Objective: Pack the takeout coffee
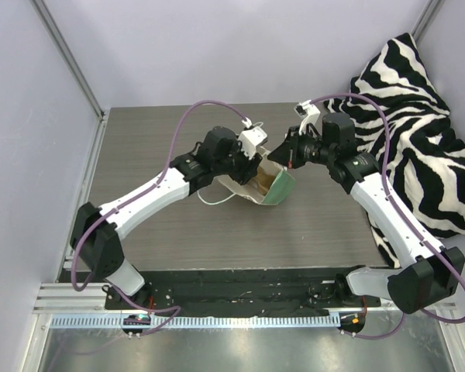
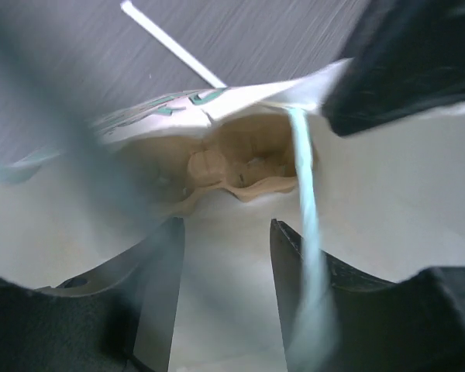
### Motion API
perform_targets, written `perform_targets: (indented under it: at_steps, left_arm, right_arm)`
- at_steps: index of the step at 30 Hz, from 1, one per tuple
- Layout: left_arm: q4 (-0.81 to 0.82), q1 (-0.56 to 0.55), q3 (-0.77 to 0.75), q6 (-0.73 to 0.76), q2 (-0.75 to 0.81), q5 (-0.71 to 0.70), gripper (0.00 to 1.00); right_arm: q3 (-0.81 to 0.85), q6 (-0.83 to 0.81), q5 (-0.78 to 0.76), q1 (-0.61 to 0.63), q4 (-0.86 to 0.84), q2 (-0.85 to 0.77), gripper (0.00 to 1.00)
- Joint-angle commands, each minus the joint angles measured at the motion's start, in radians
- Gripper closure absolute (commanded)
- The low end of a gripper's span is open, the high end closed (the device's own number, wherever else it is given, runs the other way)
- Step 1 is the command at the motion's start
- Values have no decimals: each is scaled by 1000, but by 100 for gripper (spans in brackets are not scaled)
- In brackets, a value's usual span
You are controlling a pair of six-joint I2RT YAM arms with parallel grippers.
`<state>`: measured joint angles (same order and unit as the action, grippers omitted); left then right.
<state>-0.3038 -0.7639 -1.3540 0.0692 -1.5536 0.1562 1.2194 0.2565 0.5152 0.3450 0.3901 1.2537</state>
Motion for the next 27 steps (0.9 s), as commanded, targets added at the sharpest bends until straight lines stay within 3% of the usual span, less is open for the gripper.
perform_targets:
  at_steps: [1, 9, 16, 27]
  left_arm:
    - [-37, -29, -45, 14, -92, -49, 50]
    - [219, -40, 116, -20, -163, -139, 49]
    - [235, -41, 59, -26, -287, -219, 41]
    - [92, -40, 79, 21, -356, -244, 41]
  right_arm:
    - [31, 6, 37, 0, -17, 7, 99]
    - [22, 18, 36, 0, -23, 19, 99]
    - [29, 17, 51, -1, -17, 41, 99]
    - [35, 20, 28, -1, -17, 64, 99]
